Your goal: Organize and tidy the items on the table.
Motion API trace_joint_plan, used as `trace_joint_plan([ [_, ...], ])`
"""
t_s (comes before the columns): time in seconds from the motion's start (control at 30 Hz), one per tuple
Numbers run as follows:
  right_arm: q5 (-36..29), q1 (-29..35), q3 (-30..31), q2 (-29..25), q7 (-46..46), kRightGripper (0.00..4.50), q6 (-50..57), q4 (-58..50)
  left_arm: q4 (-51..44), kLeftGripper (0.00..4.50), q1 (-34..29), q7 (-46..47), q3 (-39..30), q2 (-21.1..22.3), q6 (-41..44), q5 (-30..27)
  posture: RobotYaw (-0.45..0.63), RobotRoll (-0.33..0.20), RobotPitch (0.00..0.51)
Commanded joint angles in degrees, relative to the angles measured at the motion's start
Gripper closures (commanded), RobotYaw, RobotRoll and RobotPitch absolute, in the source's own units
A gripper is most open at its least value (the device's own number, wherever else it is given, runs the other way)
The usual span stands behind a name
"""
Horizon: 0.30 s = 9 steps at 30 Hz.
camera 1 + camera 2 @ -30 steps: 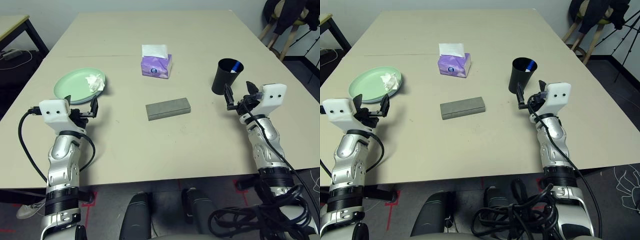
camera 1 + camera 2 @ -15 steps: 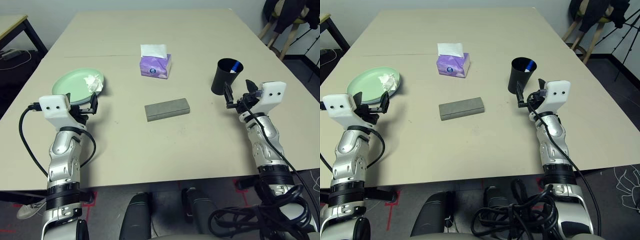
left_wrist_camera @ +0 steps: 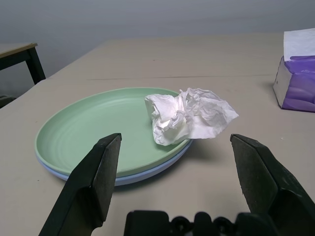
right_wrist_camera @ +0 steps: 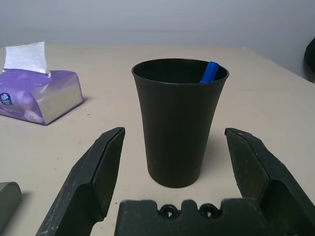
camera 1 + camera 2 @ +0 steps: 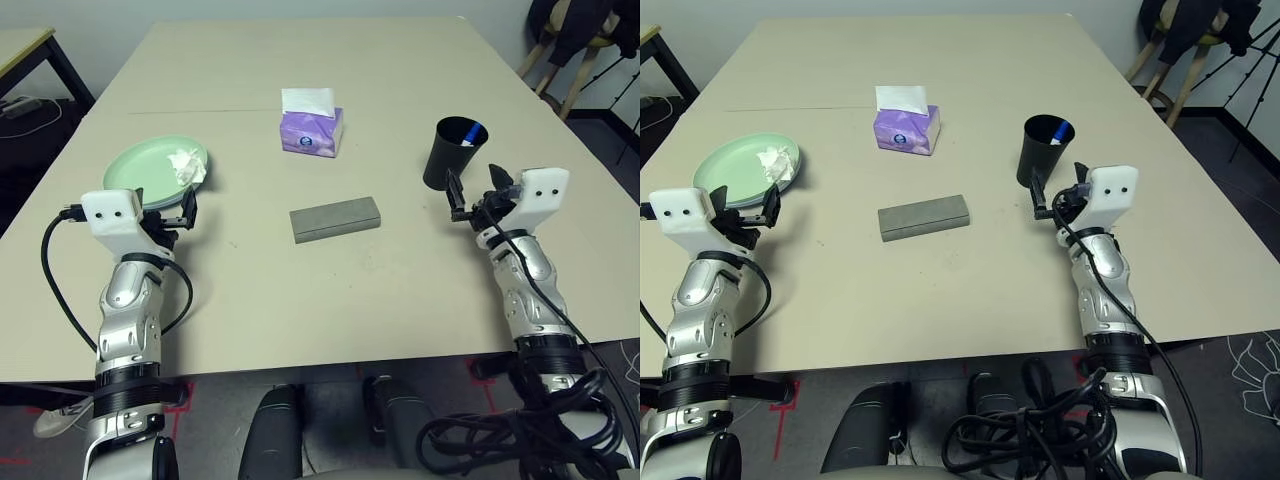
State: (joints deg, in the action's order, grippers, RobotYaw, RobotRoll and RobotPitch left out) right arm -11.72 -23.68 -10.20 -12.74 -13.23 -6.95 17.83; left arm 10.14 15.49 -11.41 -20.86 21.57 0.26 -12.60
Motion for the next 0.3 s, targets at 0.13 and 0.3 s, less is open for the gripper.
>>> trace_joint_plan([
  [0.13, 0.0, -0.3, -0.1, -0.1, 0.0, 0.03, 0.6, -0.2, 1.6, 0.0, 0.1, -0.1, 0.2, 0.5, 0.3, 0.2, 0.05, 0.0, 0.105],
  [0.3, 0.0, 0.0, -0.2, -0.2, 0.1, 0.03, 0.8, -0.8, 1.9, 0.0, 0.4, -0.1, 0.5, 0.3, 0.1, 0.3, 0.04, 0.0, 0.107],
])
